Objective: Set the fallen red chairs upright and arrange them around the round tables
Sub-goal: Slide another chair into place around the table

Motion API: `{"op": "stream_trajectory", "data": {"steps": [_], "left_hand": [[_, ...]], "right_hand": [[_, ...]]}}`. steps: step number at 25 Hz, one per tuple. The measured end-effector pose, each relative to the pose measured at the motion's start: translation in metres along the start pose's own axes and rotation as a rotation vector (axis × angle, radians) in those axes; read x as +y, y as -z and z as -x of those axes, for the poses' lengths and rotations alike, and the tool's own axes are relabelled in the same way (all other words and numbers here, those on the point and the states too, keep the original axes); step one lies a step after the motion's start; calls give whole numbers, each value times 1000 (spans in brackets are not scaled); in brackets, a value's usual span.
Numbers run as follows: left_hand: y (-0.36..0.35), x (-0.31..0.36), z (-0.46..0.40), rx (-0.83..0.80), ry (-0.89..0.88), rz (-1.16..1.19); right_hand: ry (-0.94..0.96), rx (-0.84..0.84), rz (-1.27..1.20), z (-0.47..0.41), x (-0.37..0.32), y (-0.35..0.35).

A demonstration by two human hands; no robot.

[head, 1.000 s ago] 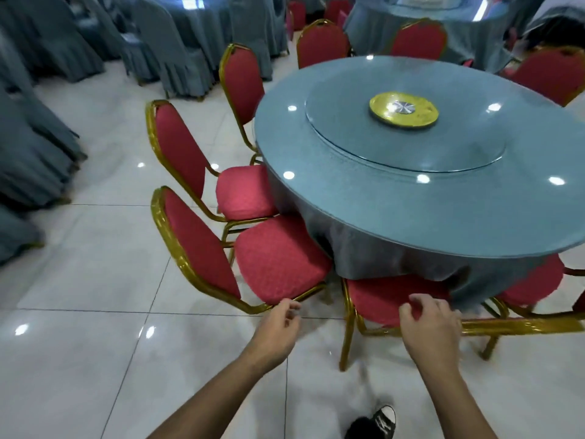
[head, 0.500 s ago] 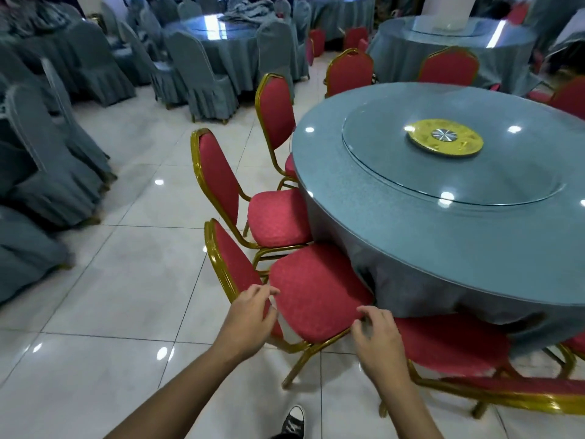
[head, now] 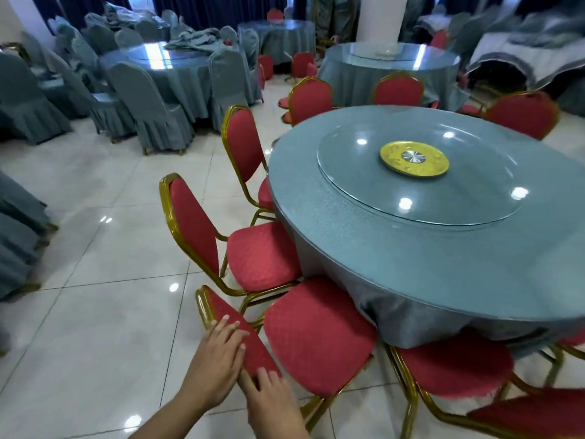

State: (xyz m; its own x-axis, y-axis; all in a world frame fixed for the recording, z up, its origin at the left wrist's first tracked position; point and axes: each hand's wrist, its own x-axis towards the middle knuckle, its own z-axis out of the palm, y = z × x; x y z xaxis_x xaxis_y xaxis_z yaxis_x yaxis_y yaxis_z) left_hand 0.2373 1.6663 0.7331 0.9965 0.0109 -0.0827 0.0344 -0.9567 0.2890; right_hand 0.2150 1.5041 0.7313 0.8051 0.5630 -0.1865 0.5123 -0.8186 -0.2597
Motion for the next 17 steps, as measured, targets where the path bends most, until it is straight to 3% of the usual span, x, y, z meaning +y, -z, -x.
{"op": "stream_trajectory", "data": {"steps": [3,7,12,17], "left_hand": [[5,-27,-28,-11,-101,22],[0,-51,-54,-43,-256,94],[-13,-58,-47,-153,-329,159],[-14,-53,-31,-173,-377,153]], "right_hand": [[-69,185,123,-7,-11,-9],[-253,179,132,19,4,-24],[-494,113,154,63,35,-20],[-543,118,187,86,29,-23]]}}
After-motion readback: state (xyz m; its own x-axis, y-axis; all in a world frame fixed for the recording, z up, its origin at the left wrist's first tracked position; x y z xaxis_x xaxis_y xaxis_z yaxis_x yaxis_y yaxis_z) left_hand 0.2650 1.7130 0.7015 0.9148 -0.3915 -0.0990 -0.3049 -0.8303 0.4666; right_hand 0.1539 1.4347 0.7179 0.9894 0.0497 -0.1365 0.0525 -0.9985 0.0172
